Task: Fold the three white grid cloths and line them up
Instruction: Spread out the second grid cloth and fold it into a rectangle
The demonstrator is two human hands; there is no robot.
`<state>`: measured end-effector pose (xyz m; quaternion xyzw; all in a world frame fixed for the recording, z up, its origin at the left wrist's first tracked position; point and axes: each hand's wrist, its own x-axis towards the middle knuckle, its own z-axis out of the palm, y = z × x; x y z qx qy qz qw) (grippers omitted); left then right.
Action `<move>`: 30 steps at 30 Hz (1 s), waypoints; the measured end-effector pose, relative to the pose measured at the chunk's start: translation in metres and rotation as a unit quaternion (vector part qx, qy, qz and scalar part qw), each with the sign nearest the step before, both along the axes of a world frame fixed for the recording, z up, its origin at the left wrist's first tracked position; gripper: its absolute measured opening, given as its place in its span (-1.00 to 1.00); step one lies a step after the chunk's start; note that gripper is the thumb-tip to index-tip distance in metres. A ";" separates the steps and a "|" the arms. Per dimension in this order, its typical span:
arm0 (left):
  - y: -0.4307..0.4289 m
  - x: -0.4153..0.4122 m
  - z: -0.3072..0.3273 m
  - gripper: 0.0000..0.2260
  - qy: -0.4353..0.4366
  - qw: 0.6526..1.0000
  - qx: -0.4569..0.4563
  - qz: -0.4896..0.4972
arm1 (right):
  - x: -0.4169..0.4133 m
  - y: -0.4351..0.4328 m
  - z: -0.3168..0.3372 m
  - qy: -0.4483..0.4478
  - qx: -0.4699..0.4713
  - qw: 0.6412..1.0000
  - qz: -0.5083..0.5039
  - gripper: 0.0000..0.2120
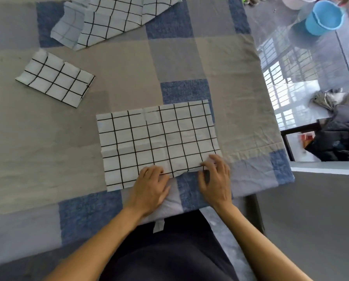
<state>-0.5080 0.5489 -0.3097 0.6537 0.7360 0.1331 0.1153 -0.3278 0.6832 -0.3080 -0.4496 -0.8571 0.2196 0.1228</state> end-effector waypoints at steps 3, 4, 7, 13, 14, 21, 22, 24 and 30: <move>0.005 0.002 -0.001 -0.77 0.021 1.000 0.014 -0.013 | 0.008 -0.016 -0.001 -0.040 0.011 0.999 0.019 -0.81; 0.008 0.001 -0.001 -0.80 0.026 0.999 0.018 -0.013 | 0.007 -0.018 -0.001 -0.048 0.013 0.999 0.017 -0.79; 0.012 0.000 -0.002 -0.90 0.054 0.998 0.016 -0.016 | 0.005 -0.020 -0.003 -0.063 0.020 0.998 0.002 -0.74; 0.013 -0.003 0.002 -0.84 0.089 0.996 0.007 -0.026 | 0.005 -0.021 -0.008 -0.071 0.041 0.997 -0.015 -0.79; 0.013 -0.003 0.002 -0.84 0.095 0.995 0.007 -0.030 | 0.007 -0.021 -0.009 -0.071 0.046 0.996 -0.016 -0.80; 0.016 -0.003 -0.006 -0.95 0.128 0.991 -0.008 -0.047 | 0.012 -0.020 -0.012 -0.068 0.076 0.995 -0.020 -0.84; 0.016 -0.003 -0.006 -0.97 0.128 0.991 -0.007 -0.047 | 0.014 -0.019 -0.012 -0.072 0.080 0.994 -0.022 -0.85; 0.015 -0.001 -0.008 -0.97 0.125 0.991 -0.003 -0.047 | 0.019 -0.018 -0.012 -0.079 0.085 0.993 -0.030 -0.85; 0.004 0.005 -0.008 -0.80 0.059 0.998 0.008 -0.018 | 0.014 -0.019 -0.006 -0.036 0.104 0.993 -0.047 -0.89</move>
